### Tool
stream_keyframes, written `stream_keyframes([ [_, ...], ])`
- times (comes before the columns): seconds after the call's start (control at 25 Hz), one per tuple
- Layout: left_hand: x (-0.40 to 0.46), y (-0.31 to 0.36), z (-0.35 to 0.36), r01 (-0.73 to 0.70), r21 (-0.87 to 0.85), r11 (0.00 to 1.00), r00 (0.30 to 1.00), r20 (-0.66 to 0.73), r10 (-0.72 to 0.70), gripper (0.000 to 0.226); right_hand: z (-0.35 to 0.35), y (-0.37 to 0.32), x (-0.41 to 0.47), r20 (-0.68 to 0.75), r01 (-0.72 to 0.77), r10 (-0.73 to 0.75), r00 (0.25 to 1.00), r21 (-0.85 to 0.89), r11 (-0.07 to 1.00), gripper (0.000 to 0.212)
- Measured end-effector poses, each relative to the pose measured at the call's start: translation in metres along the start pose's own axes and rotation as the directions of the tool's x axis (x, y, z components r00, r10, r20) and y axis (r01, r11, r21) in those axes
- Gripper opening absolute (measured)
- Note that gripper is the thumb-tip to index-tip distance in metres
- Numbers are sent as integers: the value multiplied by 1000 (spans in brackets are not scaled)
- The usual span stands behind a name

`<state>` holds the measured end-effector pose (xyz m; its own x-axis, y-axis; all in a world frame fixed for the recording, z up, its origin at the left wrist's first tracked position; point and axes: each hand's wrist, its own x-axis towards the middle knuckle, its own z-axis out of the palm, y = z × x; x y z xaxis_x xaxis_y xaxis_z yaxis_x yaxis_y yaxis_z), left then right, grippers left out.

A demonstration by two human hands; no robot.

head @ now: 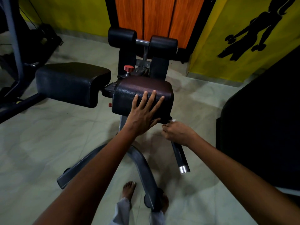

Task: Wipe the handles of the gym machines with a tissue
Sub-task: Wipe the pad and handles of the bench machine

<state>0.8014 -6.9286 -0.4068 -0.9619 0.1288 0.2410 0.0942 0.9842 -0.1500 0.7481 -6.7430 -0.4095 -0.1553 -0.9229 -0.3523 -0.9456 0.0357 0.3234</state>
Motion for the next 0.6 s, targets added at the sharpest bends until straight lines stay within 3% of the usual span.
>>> stream_keyframes([
  [0.12, -1, 0, 1, -1, -3, 1000, 1000, -11, 1, 78, -21, 1, -4, 54, 32, -32, 998, 3, 999, 17],
  [0.2, 0, 0, 0, -1, -9, 1000, 1000, -8, 0, 79, -32, -3, -9, 3, 31, -31, 1000, -29, 999, 7],
  [0.36, -1, 0, 1, -5, -22, 1000, 1000, -20, 4, 81, -37, -18, -23, 13, 22, -23, 1000, 81, 996, 31],
  [0.6, 0, 1, 1, 0, -27, 1000, 1000, -8, 0, 84, -45, -22, -31, 105, 31, -39, 994, 72, 997, 31],
])
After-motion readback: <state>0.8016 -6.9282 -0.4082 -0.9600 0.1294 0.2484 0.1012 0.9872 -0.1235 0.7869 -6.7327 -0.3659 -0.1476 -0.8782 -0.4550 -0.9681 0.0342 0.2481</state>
